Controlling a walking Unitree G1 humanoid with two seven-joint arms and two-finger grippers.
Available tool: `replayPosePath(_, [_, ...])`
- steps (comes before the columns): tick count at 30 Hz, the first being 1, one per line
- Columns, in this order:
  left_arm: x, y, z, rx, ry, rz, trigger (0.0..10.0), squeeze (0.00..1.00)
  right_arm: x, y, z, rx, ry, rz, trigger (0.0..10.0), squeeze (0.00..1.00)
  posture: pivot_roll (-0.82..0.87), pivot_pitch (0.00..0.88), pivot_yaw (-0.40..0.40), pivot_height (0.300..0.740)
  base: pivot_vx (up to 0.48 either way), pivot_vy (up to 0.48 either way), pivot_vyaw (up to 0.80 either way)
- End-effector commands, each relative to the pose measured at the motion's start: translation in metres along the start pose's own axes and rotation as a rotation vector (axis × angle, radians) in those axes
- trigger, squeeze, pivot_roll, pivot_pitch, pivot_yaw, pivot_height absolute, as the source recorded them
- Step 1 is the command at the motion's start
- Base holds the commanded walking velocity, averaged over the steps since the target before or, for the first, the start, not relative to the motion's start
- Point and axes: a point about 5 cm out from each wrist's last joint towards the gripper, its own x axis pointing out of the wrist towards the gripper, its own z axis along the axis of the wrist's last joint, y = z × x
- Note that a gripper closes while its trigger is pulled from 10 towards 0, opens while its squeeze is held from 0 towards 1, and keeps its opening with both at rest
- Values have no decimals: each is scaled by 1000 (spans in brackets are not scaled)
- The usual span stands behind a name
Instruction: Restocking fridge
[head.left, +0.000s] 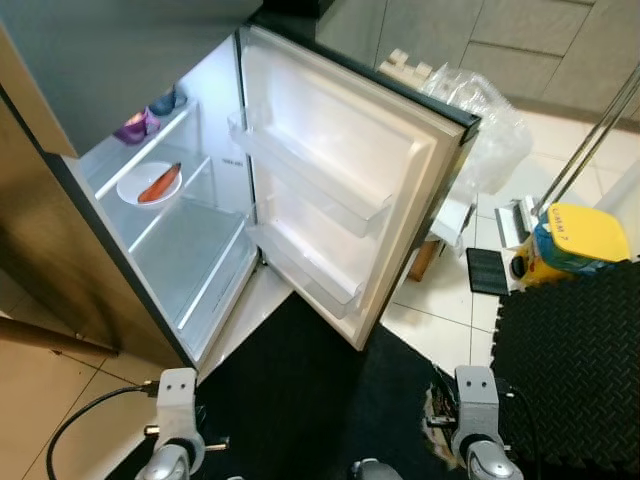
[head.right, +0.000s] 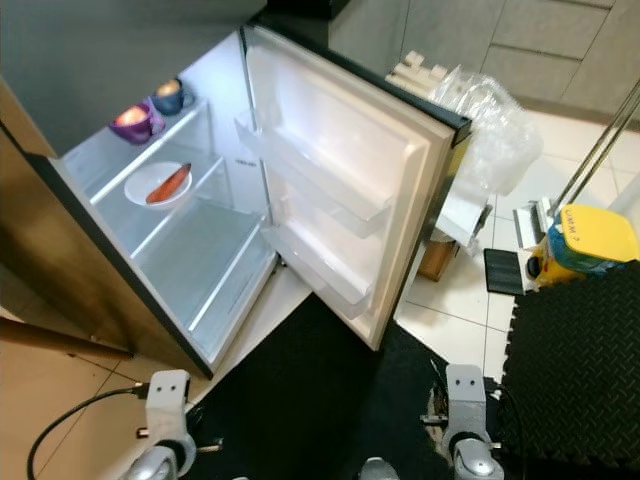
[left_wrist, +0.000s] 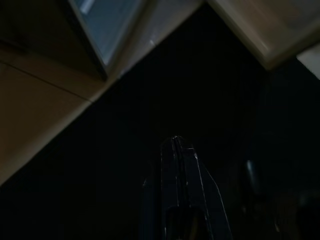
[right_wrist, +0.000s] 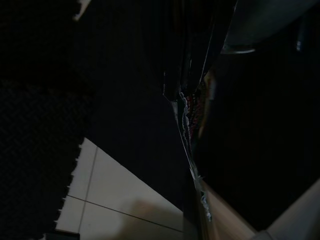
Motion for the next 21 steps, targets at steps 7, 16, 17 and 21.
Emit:
replayPosePath(7, [-5,-4,-16,-38,18,14,10000,0,-1,11,-5,-41,32,72,10000,0,-116,66,-20,740,0,0,0])
replayPosePath(16, [-6,-5,-20,9,30,10,10000,0,2,12,-1,-10,51,90,10000,0,-94,60,-43,740,0,0,0])
replayPosePath(17, [-6,-5,-20,9,30,10,10000,0,2,12,-1,-10,51,90,10000,0,-94,60,-43,740,0,0,0])
replayPosePath(21, [-5,-4,-20,23,33,11,10000,0,5,12,9,-14,21,94,10000,0,-100,67,-43,740,0,0,0])
